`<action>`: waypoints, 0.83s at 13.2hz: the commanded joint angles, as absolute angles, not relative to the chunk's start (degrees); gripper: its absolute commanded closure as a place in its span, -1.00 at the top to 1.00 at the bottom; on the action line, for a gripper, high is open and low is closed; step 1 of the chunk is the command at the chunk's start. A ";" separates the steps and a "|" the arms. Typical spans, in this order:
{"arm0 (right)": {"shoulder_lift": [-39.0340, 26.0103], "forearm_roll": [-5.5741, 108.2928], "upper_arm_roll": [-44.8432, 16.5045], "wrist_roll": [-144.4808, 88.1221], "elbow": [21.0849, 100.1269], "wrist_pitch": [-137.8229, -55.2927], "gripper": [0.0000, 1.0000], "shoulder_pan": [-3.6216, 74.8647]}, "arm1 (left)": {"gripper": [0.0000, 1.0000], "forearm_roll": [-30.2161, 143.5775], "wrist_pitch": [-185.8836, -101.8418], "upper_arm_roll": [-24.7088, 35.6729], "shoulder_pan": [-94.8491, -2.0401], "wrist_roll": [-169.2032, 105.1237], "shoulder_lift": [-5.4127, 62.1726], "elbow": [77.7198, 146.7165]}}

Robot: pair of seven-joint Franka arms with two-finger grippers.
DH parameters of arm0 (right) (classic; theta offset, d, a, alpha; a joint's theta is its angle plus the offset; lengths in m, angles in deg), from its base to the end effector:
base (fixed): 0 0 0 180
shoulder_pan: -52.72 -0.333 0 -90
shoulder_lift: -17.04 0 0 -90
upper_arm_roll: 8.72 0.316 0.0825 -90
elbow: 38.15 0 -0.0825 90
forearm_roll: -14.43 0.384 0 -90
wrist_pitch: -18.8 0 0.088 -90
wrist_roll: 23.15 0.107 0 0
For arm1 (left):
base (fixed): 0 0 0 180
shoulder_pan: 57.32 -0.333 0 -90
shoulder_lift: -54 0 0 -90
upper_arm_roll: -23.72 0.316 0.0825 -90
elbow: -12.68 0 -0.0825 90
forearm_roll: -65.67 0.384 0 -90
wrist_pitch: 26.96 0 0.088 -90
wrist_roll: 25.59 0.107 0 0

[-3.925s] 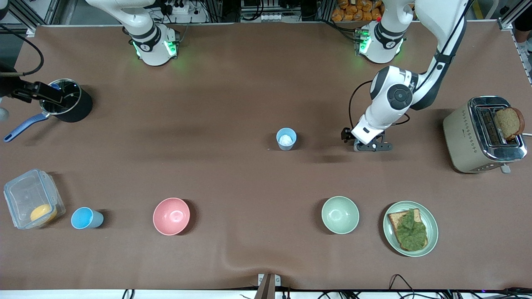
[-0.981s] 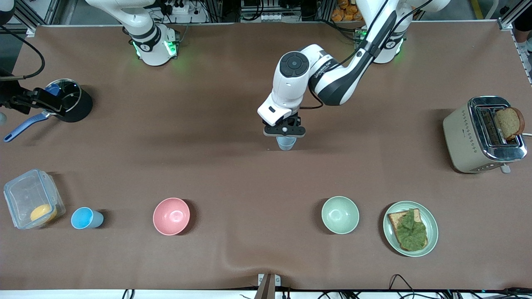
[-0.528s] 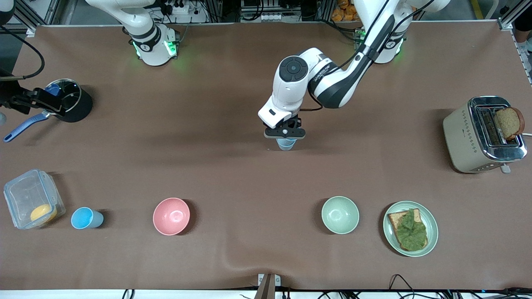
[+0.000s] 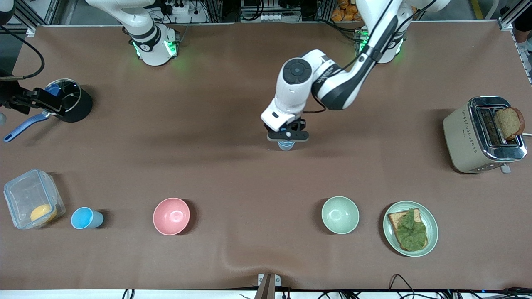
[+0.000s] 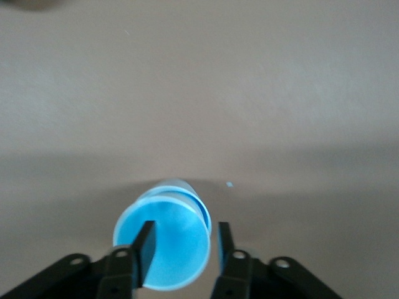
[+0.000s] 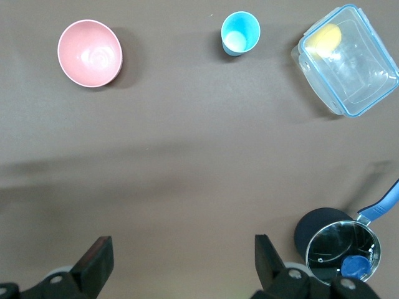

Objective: Stack blue cups with both arms

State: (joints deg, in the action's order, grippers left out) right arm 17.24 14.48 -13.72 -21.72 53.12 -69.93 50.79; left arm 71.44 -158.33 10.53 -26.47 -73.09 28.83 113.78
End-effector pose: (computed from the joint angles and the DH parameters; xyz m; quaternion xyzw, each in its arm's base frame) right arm 0.5496 -0.0295 0.6141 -0.9990 0.0392 0.0204 0.0009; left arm 0.4889 -0.4504 0.3312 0.9986 0.0118 0.0295 0.0426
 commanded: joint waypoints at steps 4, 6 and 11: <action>17.48 14.07 -13.47 -22.62 53.34 -69.71 1.00 51.31 | 1.00 73.23 -156.26 10.27 -41.82 -61.99 43.85 121.99; 17.48 14.07 -13.47 -22.62 53.43 -69.71 1.00 51.31 | 1.00 73.14 -154.68 10.19 -49.02 -60.75 52.38 127.01; 17.48 14.07 -13.47 -22.62 53.43 -69.71 1.00 51.31 | 1.00 66.84 -137.55 11.40 -59.68 -41.69 65.24 129.05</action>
